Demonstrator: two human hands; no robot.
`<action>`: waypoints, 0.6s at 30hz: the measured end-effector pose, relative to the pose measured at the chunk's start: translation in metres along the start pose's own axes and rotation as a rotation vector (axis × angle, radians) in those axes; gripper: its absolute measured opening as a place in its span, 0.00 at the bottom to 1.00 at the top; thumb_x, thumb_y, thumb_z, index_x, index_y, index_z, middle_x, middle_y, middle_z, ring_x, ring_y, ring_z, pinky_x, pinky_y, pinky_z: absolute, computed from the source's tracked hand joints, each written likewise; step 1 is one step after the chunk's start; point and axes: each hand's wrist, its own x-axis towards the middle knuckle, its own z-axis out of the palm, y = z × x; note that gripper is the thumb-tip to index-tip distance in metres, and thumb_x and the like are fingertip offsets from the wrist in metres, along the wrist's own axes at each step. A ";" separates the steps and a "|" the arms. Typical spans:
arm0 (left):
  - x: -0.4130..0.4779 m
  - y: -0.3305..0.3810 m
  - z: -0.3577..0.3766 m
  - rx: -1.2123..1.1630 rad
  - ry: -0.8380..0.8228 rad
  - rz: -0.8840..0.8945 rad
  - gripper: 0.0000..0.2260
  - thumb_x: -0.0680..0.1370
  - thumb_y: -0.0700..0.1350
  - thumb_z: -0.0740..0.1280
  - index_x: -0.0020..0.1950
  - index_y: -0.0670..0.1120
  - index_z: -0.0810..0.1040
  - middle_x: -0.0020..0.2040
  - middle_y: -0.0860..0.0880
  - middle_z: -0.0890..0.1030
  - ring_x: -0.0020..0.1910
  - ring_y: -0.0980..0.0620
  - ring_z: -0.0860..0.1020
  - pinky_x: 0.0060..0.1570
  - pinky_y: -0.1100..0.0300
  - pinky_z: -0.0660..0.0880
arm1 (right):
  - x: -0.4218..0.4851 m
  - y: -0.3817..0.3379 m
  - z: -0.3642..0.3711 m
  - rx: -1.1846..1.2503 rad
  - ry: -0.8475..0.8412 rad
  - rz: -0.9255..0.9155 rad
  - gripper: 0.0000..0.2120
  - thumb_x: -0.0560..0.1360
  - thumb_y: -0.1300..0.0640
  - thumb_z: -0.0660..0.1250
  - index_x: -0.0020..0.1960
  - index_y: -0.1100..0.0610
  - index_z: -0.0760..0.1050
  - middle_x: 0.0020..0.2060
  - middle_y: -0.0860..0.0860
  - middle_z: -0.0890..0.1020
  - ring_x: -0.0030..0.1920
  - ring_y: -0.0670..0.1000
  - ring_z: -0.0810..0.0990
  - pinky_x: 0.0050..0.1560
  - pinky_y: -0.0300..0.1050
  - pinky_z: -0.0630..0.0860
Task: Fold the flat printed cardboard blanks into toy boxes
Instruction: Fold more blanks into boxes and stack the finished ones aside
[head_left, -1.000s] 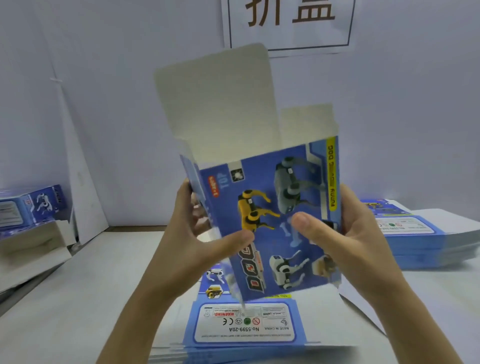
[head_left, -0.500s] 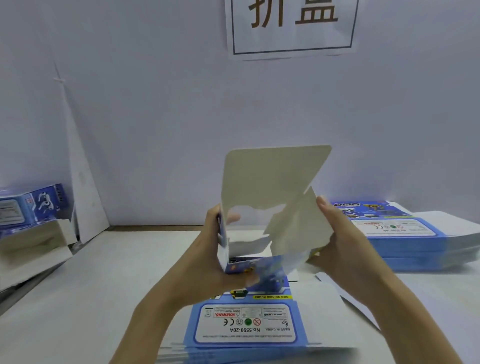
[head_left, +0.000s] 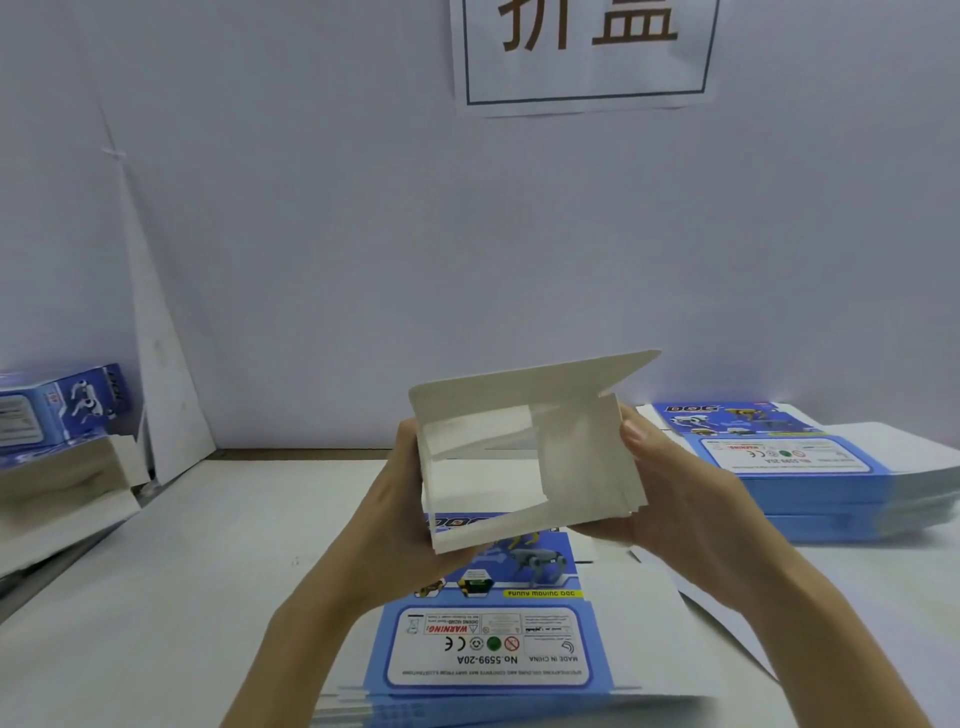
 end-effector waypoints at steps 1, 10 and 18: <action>0.001 0.000 0.000 -0.001 0.000 0.003 0.33 0.64 0.45 0.77 0.63 0.41 0.65 0.54 0.58 0.72 0.57 0.73 0.72 0.45 0.82 0.68 | 0.000 -0.001 0.001 0.008 -0.001 -0.006 0.21 0.73 0.41 0.62 0.65 0.39 0.72 0.59 0.46 0.80 0.57 0.50 0.81 0.54 0.50 0.79; 0.006 0.009 -0.003 0.055 0.025 0.048 0.39 0.62 0.45 0.78 0.67 0.54 0.60 0.59 0.62 0.70 0.57 0.66 0.72 0.48 0.78 0.70 | -0.002 -0.003 0.010 -0.093 0.190 -0.035 0.18 0.74 0.53 0.68 0.62 0.39 0.73 0.50 0.50 0.84 0.46 0.50 0.84 0.40 0.44 0.80; 0.007 0.018 -0.004 0.051 0.012 0.004 0.39 0.64 0.45 0.80 0.64 0.63 0.59 0.58 0.60 0.74 0.54 0.56 0.77 0.47 0.67 0.77 | 0.006 0.003 0.021 -0.415 0.571 -0.084 0.12 0.79 0.59 0.63 0.58 0.45 0.76 0.41 0.52 0.83 0.40 0.52 0.82 0.34 0.53 0.82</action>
